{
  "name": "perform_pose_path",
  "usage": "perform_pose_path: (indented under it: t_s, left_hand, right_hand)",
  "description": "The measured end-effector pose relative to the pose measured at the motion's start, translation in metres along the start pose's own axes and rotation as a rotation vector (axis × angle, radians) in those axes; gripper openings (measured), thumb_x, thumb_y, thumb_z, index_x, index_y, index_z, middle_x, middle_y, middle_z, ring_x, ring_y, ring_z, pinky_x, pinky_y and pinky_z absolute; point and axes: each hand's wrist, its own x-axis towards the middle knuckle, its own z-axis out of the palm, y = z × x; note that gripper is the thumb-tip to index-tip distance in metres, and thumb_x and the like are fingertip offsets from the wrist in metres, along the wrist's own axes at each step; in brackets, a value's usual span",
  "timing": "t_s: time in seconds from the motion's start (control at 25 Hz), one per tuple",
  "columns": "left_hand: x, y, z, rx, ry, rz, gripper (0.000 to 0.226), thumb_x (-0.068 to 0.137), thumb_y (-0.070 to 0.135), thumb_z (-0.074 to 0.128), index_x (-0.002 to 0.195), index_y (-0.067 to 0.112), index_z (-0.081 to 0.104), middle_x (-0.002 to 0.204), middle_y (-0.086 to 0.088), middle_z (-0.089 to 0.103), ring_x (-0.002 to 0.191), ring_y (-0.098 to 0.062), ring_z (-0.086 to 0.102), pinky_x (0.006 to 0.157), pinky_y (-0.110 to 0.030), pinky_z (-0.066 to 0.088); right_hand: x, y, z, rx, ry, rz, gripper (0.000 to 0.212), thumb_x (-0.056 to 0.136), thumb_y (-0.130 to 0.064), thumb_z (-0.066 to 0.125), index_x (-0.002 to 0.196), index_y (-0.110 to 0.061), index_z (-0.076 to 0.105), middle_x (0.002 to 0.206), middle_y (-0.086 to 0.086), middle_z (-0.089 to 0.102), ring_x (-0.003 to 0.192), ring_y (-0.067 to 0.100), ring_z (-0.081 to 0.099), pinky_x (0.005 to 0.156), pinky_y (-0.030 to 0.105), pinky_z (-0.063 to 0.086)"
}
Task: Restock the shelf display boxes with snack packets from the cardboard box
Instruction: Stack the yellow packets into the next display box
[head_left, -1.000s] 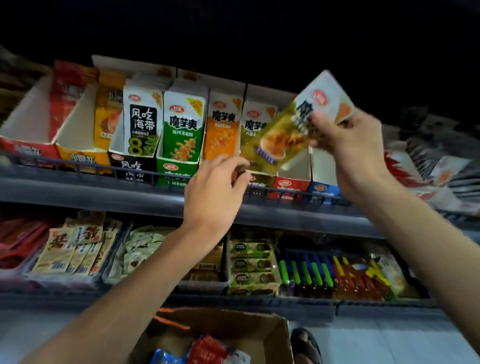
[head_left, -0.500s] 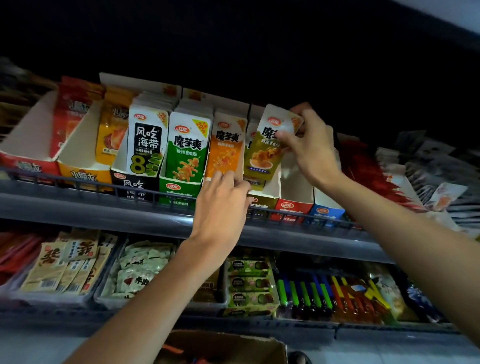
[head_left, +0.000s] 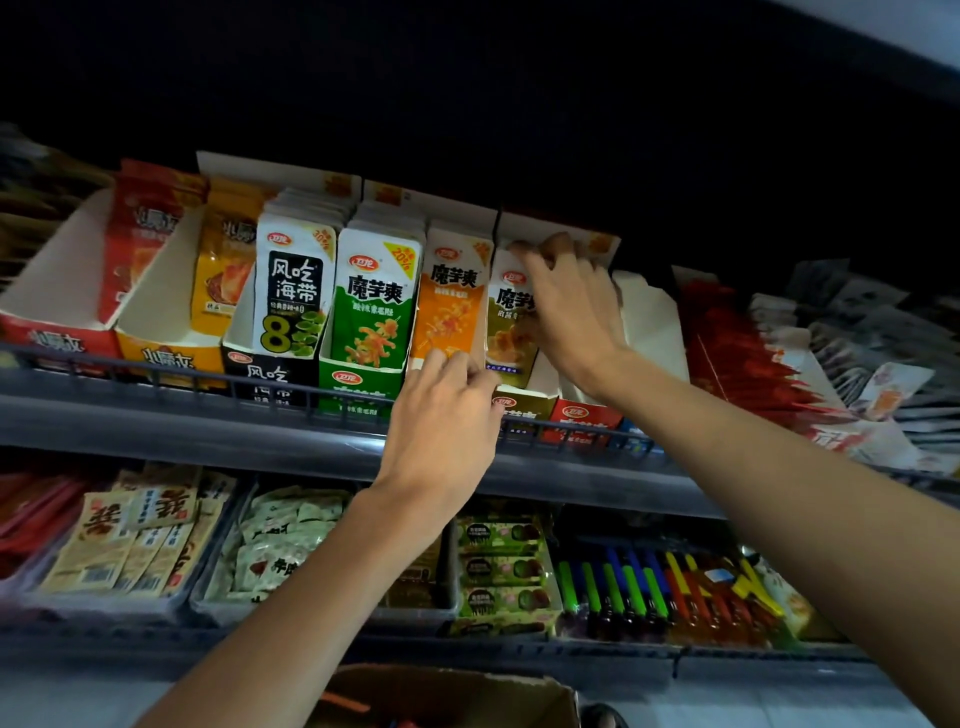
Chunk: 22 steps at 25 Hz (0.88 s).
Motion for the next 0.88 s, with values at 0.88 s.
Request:
perform_pose_path:
  t_s: [0.88]
  left_hand:
    - [-0.01,-0.005,-0.009,-0.086,-0.027,0.039,0.041,0.088,0.016,0.066,0.128,0.016,0.059,0.116,-0.004,0.055,0.104,-0.023,0.052,0.084,-0.036,0.049]
  right_hand:
    - [-0.011,0.0,-0.011,-0.011,0.07,0.016,0.07,0.072,-0.01,0.079,0.134,-0.013,0.047,0.124,0.014,0.05,0.111,0.032,0.048,0.091,0.04,0.042]
